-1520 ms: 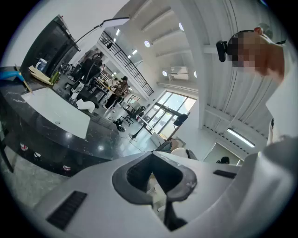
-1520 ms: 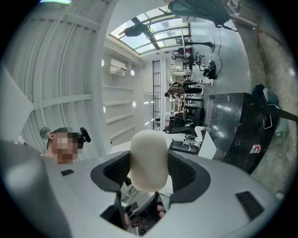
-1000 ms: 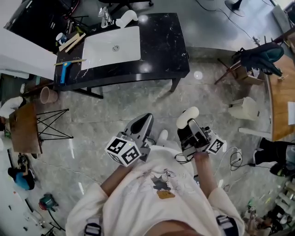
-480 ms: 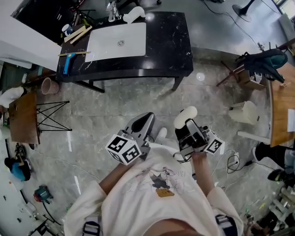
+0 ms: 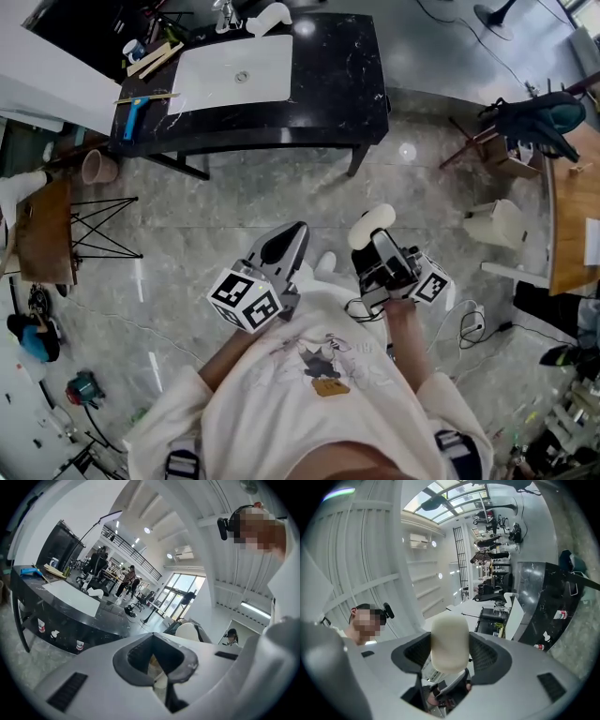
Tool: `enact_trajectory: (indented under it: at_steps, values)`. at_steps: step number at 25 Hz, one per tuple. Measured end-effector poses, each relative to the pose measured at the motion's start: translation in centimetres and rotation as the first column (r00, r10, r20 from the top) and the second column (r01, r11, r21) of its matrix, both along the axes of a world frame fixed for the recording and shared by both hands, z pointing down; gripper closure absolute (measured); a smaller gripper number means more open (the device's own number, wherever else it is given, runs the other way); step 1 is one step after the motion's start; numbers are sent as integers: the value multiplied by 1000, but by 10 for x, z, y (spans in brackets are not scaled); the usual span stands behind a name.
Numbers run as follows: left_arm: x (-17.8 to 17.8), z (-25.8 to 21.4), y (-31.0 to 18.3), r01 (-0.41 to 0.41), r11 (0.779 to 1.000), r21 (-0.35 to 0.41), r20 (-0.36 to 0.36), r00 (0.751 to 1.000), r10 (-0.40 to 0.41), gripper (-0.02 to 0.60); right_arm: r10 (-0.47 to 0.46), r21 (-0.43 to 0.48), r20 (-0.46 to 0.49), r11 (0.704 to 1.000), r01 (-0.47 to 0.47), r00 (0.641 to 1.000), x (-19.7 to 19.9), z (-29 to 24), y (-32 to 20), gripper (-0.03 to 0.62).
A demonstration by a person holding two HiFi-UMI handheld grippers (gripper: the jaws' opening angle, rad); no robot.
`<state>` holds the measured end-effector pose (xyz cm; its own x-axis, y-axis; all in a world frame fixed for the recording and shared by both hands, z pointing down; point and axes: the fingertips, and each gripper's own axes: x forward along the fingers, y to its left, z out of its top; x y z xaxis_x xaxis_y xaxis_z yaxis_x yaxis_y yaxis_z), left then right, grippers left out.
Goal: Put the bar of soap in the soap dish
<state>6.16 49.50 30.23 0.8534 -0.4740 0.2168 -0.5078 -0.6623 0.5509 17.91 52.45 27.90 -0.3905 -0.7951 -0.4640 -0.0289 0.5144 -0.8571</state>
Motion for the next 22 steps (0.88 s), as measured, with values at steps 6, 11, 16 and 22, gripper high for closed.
enact_trajectory:
  at_steps: [6, 11, 16, 22]
  values:
    - [9, 1, -15, -12, 1000, -10, -15, 1000, 12, 575, 14, -29, 4, 999, -14, 1000, 7, 6, -10, 333]
    - [15, 10, -53, -21, 999, -45, -38, 999, 19, 575, 15, -56, -7, 998, -16, 1000, 10, 13, -50, 333]
    - [10, 12, -118, -4, 998, -61, -54, 999, 0, 575, 13, -81, -30, 997, -15, 999, 6, 9, -115, 333]
    - [-9, -9, -209, 11, 999, -39, -108, 994, -15, 575, 29, -90, -57, 995, -34, 998, -3, -5, -201, 333]
